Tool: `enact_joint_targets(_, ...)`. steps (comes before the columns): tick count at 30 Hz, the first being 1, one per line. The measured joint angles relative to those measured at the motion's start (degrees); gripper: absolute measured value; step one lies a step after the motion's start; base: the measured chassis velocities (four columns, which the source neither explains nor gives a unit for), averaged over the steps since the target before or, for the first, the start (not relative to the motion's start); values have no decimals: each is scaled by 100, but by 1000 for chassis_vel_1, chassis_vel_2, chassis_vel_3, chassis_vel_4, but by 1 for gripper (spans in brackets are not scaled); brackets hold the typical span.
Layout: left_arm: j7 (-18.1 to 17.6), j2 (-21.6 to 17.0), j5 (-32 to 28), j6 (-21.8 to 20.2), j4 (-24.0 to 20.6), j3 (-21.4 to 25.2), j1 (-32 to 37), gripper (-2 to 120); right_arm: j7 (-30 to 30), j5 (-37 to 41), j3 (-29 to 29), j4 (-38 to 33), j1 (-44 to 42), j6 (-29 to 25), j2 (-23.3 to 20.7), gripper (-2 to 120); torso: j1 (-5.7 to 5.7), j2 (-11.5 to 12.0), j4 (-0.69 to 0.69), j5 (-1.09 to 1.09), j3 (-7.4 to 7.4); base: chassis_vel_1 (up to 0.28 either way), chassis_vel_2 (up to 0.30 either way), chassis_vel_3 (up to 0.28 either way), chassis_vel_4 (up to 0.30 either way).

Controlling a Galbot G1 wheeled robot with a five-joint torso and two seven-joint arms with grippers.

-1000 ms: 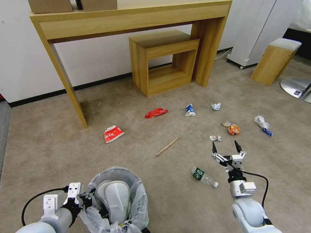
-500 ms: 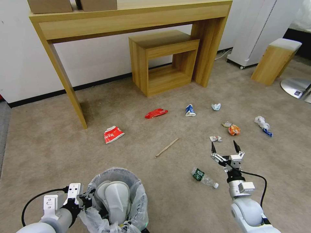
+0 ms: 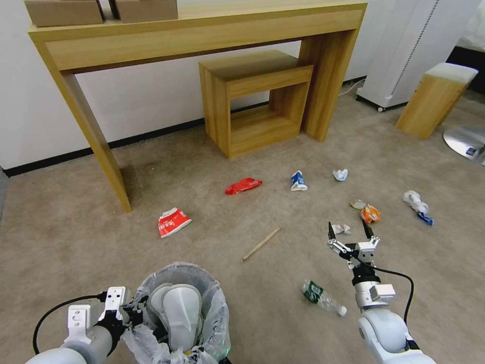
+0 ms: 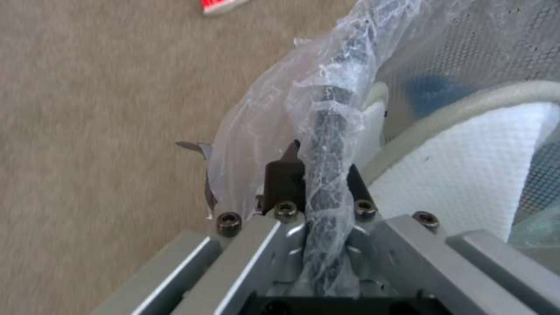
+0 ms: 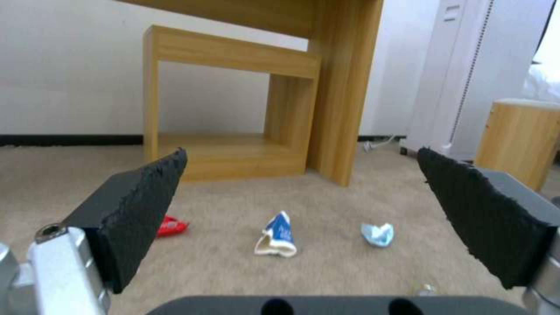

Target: Pick up the trash bin and place the garbage on the floor into it.

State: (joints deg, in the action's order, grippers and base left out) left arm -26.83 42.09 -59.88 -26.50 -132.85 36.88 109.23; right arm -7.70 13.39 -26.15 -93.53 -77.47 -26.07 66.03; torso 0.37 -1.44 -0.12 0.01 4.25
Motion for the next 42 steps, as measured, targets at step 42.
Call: enact_joint_targets(42, -140, -124, -584, 81, -39, -124, -458, 0, 3879, -1261, -694, 1539, -391, -653, -3088, 100, 0, 0, -1, 2, 0, -26, 24, 24, -26)
